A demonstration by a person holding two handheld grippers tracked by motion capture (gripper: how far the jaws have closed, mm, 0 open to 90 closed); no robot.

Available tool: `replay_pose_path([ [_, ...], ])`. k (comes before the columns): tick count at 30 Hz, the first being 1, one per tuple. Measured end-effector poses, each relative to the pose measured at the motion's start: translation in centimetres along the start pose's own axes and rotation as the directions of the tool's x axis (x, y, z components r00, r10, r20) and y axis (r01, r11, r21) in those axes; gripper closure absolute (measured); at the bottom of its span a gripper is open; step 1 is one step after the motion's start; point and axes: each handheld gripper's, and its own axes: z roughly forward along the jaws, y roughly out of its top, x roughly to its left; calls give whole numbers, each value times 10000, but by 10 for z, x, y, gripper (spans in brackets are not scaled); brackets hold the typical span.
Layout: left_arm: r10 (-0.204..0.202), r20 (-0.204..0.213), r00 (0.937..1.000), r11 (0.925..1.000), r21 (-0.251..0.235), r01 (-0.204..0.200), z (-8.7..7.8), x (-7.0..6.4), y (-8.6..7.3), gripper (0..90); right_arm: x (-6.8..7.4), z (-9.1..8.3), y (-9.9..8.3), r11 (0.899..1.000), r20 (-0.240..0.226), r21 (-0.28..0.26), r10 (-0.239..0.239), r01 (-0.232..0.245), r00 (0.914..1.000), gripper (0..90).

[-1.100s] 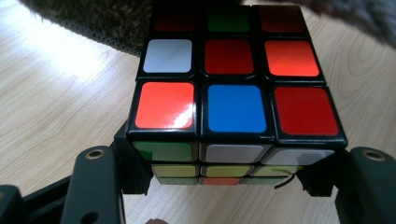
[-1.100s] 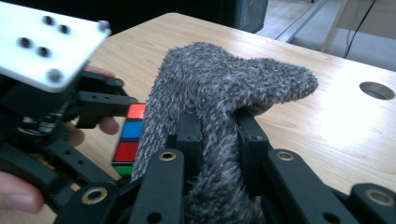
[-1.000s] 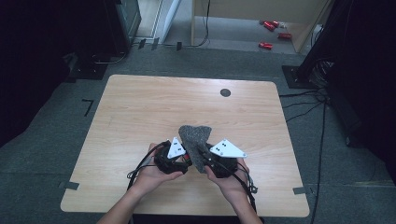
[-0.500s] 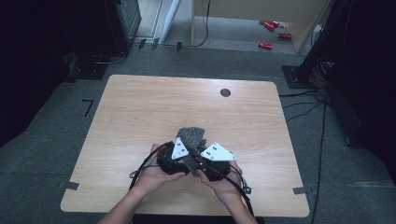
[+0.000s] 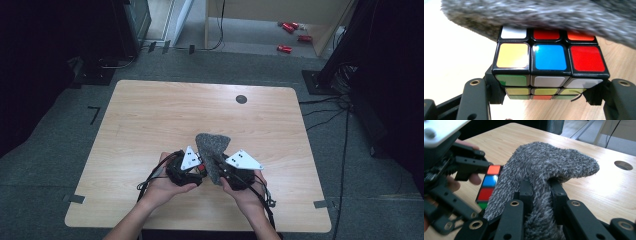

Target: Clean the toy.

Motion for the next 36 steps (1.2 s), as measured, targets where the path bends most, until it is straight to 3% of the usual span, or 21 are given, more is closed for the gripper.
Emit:
replay_pose_path([
  [4, -59, -64, 10000, 10000, -1, 59, 0, 1, -1, 350, 9, -3, 1, 9995, -81, -13, -302, 302, 9995, 771],
  [9, 48, -132, 9999, 9999, 119, -47, 2, -2, 0, 350, 22, -5, 1, 9975, 199, -192, -677, 680, 9975, 773],
  [19, 225, -145, 9996, 9995, 224, -222, 7, -13, 2, 351, 33, 1, -2, 9944, -109, -247, -1032, 1029, 9946, 774],
  [29, 593, -71, 9982, 9981, 197, -592, 8, -19, 3, 351, 18, 4, -2, 9963, 322, -403, -751, 764, 9967, 771],
  [36, 199, -221, 9996, 9998, 13, -199, 1, -6, 3, 351, 2, 0, -5, 9993, 523, -285, -229, 244, 9984, 772],
])
